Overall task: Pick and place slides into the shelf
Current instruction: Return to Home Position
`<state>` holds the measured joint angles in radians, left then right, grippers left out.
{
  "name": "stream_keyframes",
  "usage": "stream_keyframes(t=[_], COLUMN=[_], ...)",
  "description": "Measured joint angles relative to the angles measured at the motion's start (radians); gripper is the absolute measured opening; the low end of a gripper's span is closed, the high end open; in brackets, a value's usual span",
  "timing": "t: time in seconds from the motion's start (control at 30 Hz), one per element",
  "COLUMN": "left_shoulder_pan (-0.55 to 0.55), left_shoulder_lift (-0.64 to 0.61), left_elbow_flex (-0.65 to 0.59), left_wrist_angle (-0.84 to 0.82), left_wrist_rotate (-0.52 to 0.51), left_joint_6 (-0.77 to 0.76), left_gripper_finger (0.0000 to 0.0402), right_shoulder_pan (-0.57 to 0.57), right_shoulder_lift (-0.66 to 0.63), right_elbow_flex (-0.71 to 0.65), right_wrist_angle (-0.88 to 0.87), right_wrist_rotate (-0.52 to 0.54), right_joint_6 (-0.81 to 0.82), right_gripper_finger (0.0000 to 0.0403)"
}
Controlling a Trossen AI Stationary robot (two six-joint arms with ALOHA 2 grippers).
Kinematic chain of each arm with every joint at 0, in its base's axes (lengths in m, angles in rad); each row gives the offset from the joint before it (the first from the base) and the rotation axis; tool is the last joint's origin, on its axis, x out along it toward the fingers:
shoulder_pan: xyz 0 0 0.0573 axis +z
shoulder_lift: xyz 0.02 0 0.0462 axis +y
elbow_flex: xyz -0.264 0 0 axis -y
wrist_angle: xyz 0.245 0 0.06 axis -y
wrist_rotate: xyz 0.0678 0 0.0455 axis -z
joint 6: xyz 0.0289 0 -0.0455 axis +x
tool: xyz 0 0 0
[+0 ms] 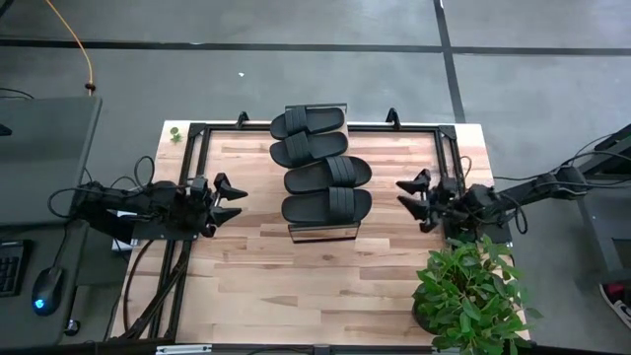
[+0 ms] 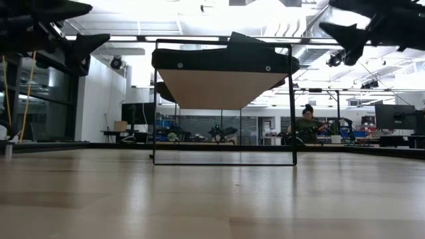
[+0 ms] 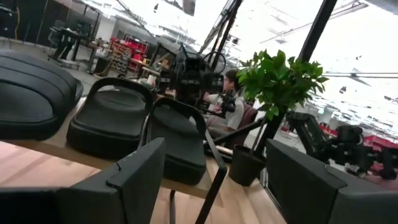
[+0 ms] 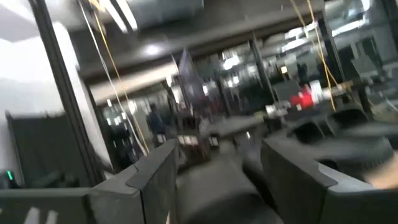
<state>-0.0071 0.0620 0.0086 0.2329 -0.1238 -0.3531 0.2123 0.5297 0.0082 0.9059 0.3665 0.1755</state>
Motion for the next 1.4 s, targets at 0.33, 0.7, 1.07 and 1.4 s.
stream_keyframes(t=[0.33,0.7,1.07,1.4], left_shoulder_pan=[0.0,0.0,0.0,0.0], left_shoulder_lift=[0.0,0.006,0.011,0.011], left_elbow_flex=[0.0,0.0,0.001,0.001], left_wrist_angle=[-0.01,-0.217,-0.214,-0.221], left_wrist_rotate=[0.004,0.088,0.096,0.143], left_joint_6=[0.006,0.153,0.216,0.188], left_gripper_finger=[0.0262,0.0262,0.0262,0.0262], right_shoulder_pan=[0.0,0.0,0.0,0.0], right_shoulder_lift=[0.0,0.0,0.0,0.0], right_elbow_flex=[0.0,0.0,0.0,0.0], right_wrist_angle=[-0.244,-0.459,-0.608,-0.729], right_wrist_rotate=[-0.005,-0.087,-0.09,-0.09], right_joint_6=[0.004,-0.021,-0.02,-0.019], right_gripper_finger=[0.022,0.022,0.022,0.022])
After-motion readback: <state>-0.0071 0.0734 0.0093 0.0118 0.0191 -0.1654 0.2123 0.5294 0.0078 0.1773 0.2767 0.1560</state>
